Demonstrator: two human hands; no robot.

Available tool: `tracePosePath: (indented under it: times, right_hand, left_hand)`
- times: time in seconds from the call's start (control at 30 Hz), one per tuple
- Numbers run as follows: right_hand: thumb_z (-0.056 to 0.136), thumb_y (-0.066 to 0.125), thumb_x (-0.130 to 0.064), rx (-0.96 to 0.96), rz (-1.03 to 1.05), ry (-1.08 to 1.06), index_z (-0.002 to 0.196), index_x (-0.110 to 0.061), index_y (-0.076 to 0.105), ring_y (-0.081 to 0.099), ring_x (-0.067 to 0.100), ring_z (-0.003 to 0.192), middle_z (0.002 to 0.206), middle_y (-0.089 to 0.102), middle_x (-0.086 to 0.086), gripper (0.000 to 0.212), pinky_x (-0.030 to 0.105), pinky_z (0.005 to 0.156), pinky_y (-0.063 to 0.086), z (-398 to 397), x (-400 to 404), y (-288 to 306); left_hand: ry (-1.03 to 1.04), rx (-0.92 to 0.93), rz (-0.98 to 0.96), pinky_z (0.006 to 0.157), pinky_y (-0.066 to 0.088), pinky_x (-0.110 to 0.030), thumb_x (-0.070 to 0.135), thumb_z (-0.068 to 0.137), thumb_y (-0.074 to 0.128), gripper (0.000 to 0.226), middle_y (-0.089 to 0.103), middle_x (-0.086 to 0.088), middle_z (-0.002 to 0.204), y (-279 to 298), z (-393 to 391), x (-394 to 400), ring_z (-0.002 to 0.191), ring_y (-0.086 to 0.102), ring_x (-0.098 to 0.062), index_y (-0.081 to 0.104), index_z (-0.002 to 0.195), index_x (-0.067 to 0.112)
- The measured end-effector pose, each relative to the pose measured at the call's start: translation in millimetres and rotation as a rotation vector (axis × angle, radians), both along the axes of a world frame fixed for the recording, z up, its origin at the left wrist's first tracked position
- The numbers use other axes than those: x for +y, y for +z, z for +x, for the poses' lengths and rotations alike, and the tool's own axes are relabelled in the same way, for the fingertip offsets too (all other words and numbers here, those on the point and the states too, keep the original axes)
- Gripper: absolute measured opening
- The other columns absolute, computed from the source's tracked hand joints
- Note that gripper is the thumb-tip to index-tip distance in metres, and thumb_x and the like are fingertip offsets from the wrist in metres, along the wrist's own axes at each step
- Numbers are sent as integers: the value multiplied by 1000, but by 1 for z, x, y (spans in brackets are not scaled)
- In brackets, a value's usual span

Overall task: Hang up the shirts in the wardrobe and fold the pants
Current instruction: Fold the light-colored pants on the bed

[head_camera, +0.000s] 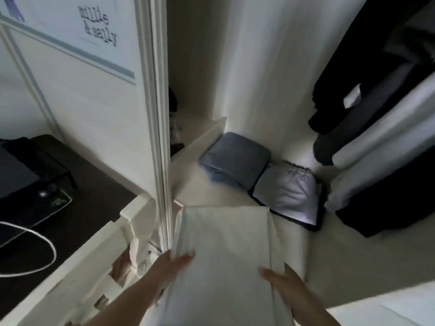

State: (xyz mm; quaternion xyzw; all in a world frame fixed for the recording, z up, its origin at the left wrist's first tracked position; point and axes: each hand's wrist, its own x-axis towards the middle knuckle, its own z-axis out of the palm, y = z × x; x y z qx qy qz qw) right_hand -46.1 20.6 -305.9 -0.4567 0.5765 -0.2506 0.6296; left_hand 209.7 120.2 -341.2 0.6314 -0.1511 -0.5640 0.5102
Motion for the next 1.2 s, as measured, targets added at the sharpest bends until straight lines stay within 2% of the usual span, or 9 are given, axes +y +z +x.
tracePosePath:
  times: [0.2,0.33,0.53,0.63,0.7,0.77,0.93,1.1,1.2]
  right_hand:
    - [82,67,1,9,-2,-121,116,2,60,65,37,99,105,68,23,34,47,92,50,14,-29,1]
    - [83,63,6,-39,3,-128,114,3,62,69,28,84,102,70,22,31,31,73,57,26,-74,1]
    - [82,67,-3,-87,-22,-142,111,-8,65,69,27,94,101,73,12,29,41,86,54,53,-191,6]
    - [82,69,-6,-96,-63,-173,104,-13,66,71,17,82,89,75,2,23,30,69,57,70,-264,10]
    - [83,68,-7,-121,-107,-212,99,-15,66,71,9,70,79,75,-6,18,21,56,55,81,-314,10]
    - [83,68,-10,-125,-143,-234,97,-16,65,70,5,67,78,74,-8,15,17,53,53,92,-357,7]
    - [81,72,-22,-114,-95,-236,118,-12,59,65,28,98,108,68,8,40,45,90,52,119,-424,-37]
    - [83,70,-25,85,-34,-264,122,-9,56,60,18,84,97,65,2,44,28,69,47,133,-434,-117]
    - [83,70,-24,114,14,-269,127,-9,54,60,27,99,113,64,11,49,40,88,50,137,-435,-141]
  left_hand:
    - [-161,-58,18,70,59,-48,16,81,74,42,72,-21,95,-2,27,-74,84,70,-38,59,117,3]
    - [-238,-126,28,86,51,-61,32,63,79,55,70,-27,98,6,41,-135,94,66,-44,67,106,-1]
    - [-290,-349,10,85,55,-45,46,58,76,57,73,-13,93,33,73,-265,91,68,-31,69,102,11]
    - [-318,-338,-34,80,57,-36,42,64,82,60,73,-7,98,49,93,-338,89,70,-24,65,113,13]
    - [-311,-376,-66,70,57,-28,31,78,78,38,75,-1,90,59,107,-391,85,71,-19,65,111,17]
    - [-326,-397,-75,80,57,-37,24,84,71,24,73,-7,96,66,119,-438,92,70,-27,66,107,17]
    - [-417,-574,-17,75,55,-30,12,87,61,31,69,-7,100,46,144,-512,91,67,-22,60,117,14]
    - [-423,-713,131,75,47,-31,15,87,60,45,60,-15,120,-27,135,-532,99,57,-26,50,130,8]
    - [-359,-768,159,85,43,-32,20,89,58,54,55,-13,128,-56,132,-530,111,54,-29,41,140,10]
